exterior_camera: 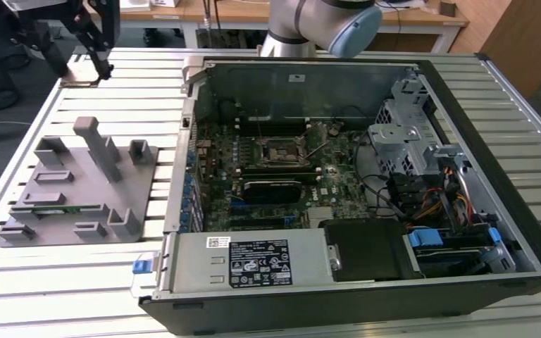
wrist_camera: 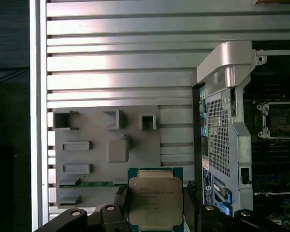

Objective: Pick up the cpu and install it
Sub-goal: 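Pick up the cpu and move it towards the insertion slot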

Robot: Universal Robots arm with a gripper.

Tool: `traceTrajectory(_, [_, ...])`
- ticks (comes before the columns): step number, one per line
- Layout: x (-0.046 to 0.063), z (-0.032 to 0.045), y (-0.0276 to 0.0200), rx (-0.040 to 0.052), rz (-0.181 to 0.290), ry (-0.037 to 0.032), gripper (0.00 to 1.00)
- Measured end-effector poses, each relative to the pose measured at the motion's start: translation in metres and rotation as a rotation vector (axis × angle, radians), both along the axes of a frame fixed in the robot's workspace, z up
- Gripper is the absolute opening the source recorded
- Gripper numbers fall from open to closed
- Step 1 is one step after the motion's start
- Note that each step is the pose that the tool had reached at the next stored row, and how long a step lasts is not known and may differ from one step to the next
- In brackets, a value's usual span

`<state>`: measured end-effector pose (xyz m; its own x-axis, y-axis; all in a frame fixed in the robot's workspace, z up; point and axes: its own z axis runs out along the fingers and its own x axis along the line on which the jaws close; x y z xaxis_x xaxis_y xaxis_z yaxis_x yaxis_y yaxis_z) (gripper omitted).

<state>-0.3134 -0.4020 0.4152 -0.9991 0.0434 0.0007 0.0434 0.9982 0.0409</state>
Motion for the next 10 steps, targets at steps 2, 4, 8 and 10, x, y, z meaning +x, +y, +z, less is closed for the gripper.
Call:
traceTrajectory(2, [0.009, -0.0002, 0.0, 0.0, 0.0, 0.0001, 0.54])
traceTrajectory(4, [0.018, -0.0006, 0.0, 0.0, 0.0, 0.0001, 0.54])
traceTrajectory(8, [0.036, -0.0013, 0.0, -0.0001, 0.0, 0.0001, 0.54])
traceTrajectory(10, [0.045, -0.0019, 0.0, 0.0, 0.0, 0.0, 0.54])
